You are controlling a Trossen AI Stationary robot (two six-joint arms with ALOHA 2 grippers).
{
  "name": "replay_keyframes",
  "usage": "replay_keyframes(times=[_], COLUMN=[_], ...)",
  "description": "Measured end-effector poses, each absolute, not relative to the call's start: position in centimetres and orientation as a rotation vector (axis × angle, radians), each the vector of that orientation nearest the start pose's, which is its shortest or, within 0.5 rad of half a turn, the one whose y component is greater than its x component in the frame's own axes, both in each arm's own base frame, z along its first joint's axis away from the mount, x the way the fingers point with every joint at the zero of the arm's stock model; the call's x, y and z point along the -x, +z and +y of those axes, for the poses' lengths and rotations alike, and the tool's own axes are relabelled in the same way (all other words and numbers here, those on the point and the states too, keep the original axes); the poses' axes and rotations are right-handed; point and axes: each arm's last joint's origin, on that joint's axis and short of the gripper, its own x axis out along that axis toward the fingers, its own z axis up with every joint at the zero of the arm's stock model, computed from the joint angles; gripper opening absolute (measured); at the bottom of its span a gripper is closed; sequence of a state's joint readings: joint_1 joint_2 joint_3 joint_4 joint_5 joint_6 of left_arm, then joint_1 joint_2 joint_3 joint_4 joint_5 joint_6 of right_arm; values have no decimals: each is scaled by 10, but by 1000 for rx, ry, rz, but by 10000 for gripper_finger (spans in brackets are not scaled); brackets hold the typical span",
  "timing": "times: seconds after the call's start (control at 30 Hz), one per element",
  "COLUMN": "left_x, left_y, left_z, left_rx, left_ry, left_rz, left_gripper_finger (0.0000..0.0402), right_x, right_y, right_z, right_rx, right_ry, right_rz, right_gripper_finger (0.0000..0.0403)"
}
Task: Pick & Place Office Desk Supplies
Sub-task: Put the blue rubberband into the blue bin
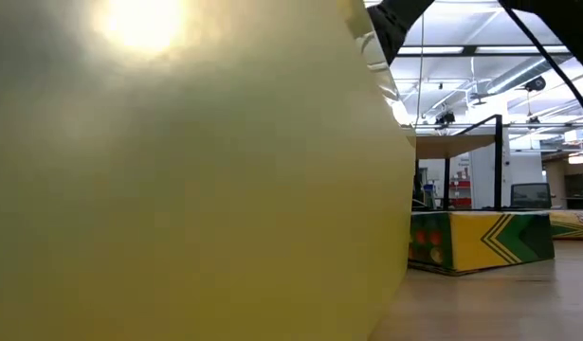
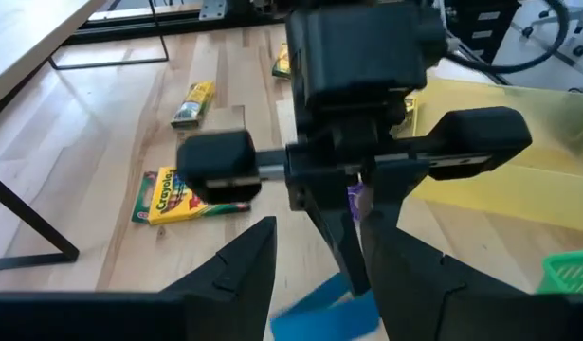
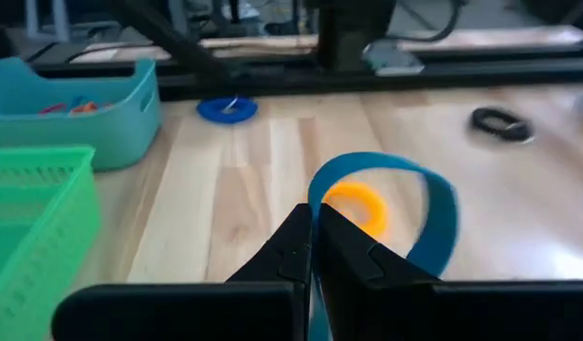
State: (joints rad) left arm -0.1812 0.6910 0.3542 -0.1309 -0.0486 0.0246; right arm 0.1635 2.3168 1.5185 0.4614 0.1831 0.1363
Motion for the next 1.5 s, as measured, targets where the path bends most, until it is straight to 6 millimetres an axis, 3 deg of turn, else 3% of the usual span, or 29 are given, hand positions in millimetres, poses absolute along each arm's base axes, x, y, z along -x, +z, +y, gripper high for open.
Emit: replay_keyframes(times=[0.53,0.9,1.07,1.5], left_x=[-151,-152,-152,-152], left_y=[204,204,204,204], left_z=[-26,-26,-26,-26], left_rx=[-78,-78,-78,-78], left_ry=[-136,-136,-136,-136], left_rz=[467,465,465,465], left_gripper_finger=[162,162,162,162], right_x=[-499,-499,-499,-499], right_y=[110,112,112,112], right_z=[75,76,76,75], right_rx=[-161,-167,-145,-138], right_ry=[-31,-29,-25,-27], right_rz=[375,372,372,371], right_gripper_finger=[11,99,121,112])
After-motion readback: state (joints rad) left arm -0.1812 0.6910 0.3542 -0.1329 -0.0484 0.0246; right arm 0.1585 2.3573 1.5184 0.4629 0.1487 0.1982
